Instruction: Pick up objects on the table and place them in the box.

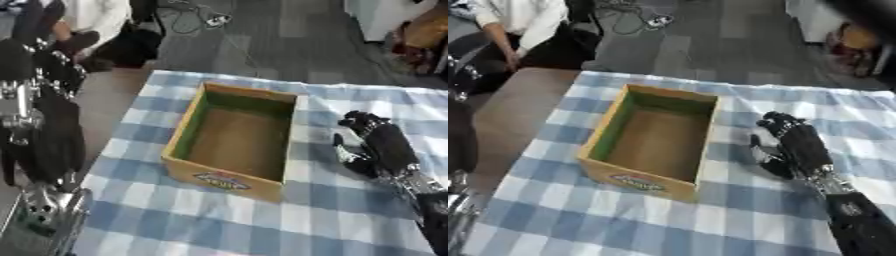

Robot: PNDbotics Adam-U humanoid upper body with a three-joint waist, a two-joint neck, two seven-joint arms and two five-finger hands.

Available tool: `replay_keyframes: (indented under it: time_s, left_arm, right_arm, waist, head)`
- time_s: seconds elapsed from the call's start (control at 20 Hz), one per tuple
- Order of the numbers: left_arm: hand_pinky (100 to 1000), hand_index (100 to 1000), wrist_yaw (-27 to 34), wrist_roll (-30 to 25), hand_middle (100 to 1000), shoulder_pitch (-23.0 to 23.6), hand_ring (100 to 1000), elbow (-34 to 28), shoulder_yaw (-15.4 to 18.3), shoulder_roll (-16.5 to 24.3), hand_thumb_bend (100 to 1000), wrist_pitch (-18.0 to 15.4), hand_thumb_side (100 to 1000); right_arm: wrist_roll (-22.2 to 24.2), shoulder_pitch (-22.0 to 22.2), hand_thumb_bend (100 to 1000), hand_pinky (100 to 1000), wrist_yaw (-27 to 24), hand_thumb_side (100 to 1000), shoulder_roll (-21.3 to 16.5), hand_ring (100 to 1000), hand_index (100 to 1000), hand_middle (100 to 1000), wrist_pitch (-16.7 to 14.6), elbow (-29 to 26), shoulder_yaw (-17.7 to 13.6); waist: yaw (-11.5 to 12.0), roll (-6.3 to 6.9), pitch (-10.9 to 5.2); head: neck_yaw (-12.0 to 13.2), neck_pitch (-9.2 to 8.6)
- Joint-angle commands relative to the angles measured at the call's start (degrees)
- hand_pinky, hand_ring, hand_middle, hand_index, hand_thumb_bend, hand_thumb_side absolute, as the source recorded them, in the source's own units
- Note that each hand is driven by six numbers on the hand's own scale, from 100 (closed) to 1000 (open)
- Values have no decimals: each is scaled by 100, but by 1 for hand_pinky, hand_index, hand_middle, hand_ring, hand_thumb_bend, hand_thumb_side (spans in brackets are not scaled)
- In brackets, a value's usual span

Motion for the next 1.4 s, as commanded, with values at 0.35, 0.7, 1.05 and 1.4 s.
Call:
replay_keyframes:
  time_s: [0.35,0.7,1.05,1.4]
  left_arm:
    - [619,1000,-42,-6,930,3,735,-95,8,93,310,14,1000]
    - [619,1000,-44,-18,931,65,735,-95,-8,155,310,38,1000]
    - [619,1000,-46,-23,931,79,736,-95,-12,167,310,41,1000]
    - [619,1000,-45,-26,931,74,736,-95,-13,170,310,41,1000]
  right_arm:
    - [377,80,100,626,189,1000,-566,821,846,869,-926,117,76]
    - [726,-78,100,682,327,1000,-1002,849,856,901,-1269,-108,232]
    - [891,-142,100,678,441,1000,-1139,848,857,901,-1421,-172,248]
    - [1011,-79,100,610,371,1000,-1154,820,863,888,-1414,-94,225]
  waist:
    - [-61,-47,-141]
    - [-101,-100,-198]
    - [-108,-111,-214]
    - [-110,-110,-211]
  head:
    - [164,64]
    - [207,140]
    - [205,159]
    - [181,163]
